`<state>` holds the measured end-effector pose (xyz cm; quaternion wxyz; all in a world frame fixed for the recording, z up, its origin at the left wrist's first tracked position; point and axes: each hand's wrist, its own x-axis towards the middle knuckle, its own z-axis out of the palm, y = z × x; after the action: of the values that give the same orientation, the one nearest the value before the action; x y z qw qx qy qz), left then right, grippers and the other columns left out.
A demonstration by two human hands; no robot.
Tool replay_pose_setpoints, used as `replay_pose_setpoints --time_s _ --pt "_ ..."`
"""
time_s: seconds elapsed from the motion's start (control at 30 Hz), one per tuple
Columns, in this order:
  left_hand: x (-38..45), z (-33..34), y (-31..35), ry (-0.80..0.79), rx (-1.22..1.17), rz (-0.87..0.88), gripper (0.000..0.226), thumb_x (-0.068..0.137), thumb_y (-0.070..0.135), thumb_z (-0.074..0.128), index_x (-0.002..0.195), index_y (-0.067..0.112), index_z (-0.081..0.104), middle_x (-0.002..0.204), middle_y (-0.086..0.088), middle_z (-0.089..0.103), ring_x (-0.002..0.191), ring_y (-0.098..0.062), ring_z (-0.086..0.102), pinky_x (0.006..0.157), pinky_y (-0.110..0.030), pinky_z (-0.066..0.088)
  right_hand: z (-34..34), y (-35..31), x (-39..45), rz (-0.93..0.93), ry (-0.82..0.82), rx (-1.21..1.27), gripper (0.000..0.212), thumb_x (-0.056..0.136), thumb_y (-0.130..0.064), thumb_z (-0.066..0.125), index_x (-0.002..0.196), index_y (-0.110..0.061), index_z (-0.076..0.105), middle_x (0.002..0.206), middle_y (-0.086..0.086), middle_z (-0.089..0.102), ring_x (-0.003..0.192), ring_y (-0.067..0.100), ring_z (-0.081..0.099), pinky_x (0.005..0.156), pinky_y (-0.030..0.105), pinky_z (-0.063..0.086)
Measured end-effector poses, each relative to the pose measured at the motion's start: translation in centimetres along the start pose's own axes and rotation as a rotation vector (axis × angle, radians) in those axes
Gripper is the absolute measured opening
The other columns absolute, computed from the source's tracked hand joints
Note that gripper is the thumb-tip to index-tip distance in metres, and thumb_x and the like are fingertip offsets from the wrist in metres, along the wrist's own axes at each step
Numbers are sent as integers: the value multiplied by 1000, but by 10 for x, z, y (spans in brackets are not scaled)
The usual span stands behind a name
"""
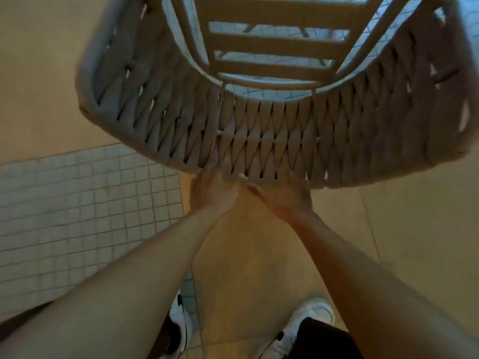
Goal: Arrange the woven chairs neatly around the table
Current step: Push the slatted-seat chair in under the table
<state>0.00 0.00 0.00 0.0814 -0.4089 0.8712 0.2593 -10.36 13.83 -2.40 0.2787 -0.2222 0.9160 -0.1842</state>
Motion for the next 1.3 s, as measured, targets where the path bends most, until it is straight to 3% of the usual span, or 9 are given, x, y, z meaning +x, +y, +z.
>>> replay_pose_setpoints --time_s 0.13,0.27,0.4,0.57,0.83,0.93,1.07,1.17,1.3 --pt "26 52 -24 -11 -284 -349 82 84 75 49 152 31 34 150 -3 48 132 -31 50 105 -52 45 58 17 25 189 -76 78 102 70 -97 43 147 -29 44 148 5 51 135 32 49 105 54 46" --pt "55 98 -33 68 -700 -663 97 81 70 64 155 21 24 149 -11 47 131 -36 50 93 -41 42 101 31 38 493 87 710 82 68 -81 71 136 -38 56 130 -8 63 128 29 55 98 39 49" --pt "84 129 -38 93 -981 -889 106 79 62 73 154 10 19 146 -14 48 128 -35 50 93 -42 42 124 45 64 746 281 1067 102 69 -61 86 144 -6 43 142 14 55 127 33 55 104 40 46" --pt "107 147 -33 278 -1244 -952 103 71 52 86 147 9 31 139 -12 57 126 -33 55 91 -34 39 121 30 93 909 523 1305 115 55 -53 97 144 -5 43 140 14 58 128 33 56 99 37 47" --pt "116 150 -23 464 -1444 -967 95 71 41 90 146 13 39 137 -6 61 127 -28 57 92 -30 41 116 9 106 1113 444 1116 128 52 -77 84 147 -8 34 133 13 55 118 35 58 84 42 48" --pt "114 150 -26 470 -1426 -935 93 70 40 91 144 12 42 137 -5 62 128 -26 57 94 -28 39 114 8 106 1124 466 1171 126 51 -70 89 147 -8 35 134 13 54 120 36 57 89 43 49" --pt "100 143 -27 460 -1395 -892 96 66 41 93 142 14 42 133 -4 64 126 -25 59 97 -31 44 107 9 92 1077 486 1326 120 49 -57 96 144 -10 40 134 12 56 107 27 61 74 34 49" --pt "81 128 -23 485 -1321 -891 102 59 48 94 139 15 41 130 -4 65 121 -25 62 95 -32 46 97 5 74 1016 516 1460 109 51 -39 101 139 -6 46 131 14 61 117 33 62 86 37 52" --pt "45 103 -9 524 -1232 -867 93 56 56 93 125 20 42 115 3 64 100 -15 60 84 -24 43 69 -3 38 962 564 1496 99 51 -33 102 128 -11 44 104 -1 61 115 32 62 90 35 49"
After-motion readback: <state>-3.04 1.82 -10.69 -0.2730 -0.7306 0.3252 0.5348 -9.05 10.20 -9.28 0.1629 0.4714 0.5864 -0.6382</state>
